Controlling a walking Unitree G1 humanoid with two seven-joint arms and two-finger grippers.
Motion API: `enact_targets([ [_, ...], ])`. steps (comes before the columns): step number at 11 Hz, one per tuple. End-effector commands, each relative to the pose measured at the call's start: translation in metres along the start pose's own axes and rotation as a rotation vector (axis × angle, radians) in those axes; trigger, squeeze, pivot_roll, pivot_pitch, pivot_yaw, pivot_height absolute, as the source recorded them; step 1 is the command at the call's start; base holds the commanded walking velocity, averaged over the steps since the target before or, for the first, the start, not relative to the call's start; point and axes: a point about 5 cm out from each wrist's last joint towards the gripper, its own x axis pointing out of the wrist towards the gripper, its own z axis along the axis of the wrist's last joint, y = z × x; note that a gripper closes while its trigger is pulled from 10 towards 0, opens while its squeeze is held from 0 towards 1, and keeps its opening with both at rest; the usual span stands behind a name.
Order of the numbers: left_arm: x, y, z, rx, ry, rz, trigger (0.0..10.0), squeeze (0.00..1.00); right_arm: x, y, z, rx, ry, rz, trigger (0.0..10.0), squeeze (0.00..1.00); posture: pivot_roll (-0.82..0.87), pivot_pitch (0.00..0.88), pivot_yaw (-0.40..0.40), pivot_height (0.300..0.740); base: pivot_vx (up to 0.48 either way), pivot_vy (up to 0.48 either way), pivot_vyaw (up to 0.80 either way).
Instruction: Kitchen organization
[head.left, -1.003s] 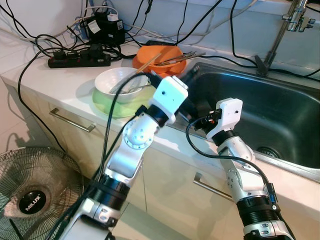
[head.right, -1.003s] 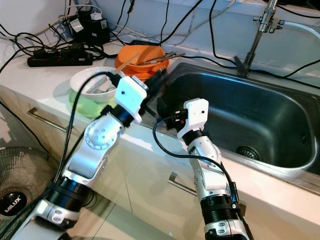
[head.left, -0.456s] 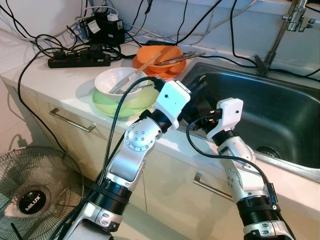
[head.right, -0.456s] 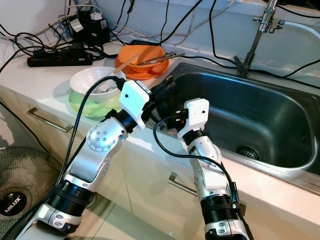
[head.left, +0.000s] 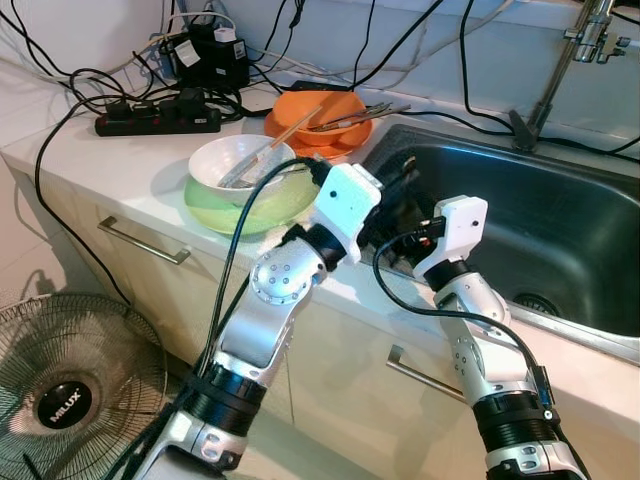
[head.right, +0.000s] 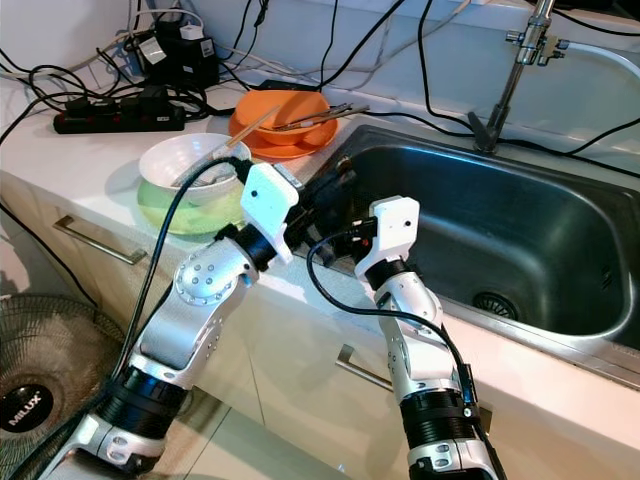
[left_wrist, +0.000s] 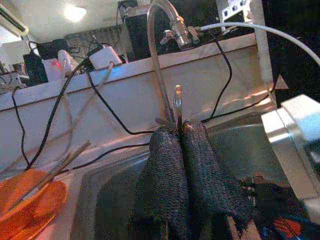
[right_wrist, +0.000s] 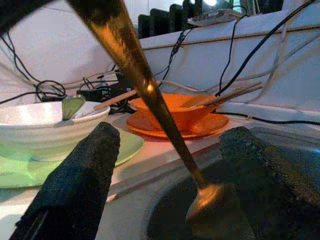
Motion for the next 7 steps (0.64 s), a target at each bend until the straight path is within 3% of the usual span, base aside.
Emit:
enact_targets([
  [1,0.0004,0.0007,0.0050,-0.005,-0.016,-0.006,10.0,0.00,0.0046,-0.0013,0.0074,0.008,-0.035,-0.010,10.0,0.00,0.15,0.026,0.018,0.740,0.000,0.000,0.00],
  [2,0.0005,0.0007,0.0052,-0.005,-0.016,-0.007,10.0,0.00,0.0043,-0.0016,0.0073,0.010,-0.035,-0.011,10.0,0.00,0.15,0.026,0.018,0.740,0.000,0.000,0.00],
  [3,0.0001,0.0002,0.0055,-0.007,-0.013,-0.009,10.0,0.00,0.0036,-0.0039,0.0069,0.018,-0.034,-0.025,0.0,0.00,0.15,0.025,0.019,0.740,0.000,0.000,0.00],
  [7,0.0003,0.0010,0.0060,0.003,-0.010,-0.006,10.0,0.00,0.0034,-0.0020,0.0046,0.021,-0.026,-0.012,0.0,0.00,0.15,0.026,0.018,0.740,0.000,0.000,0.00],
])
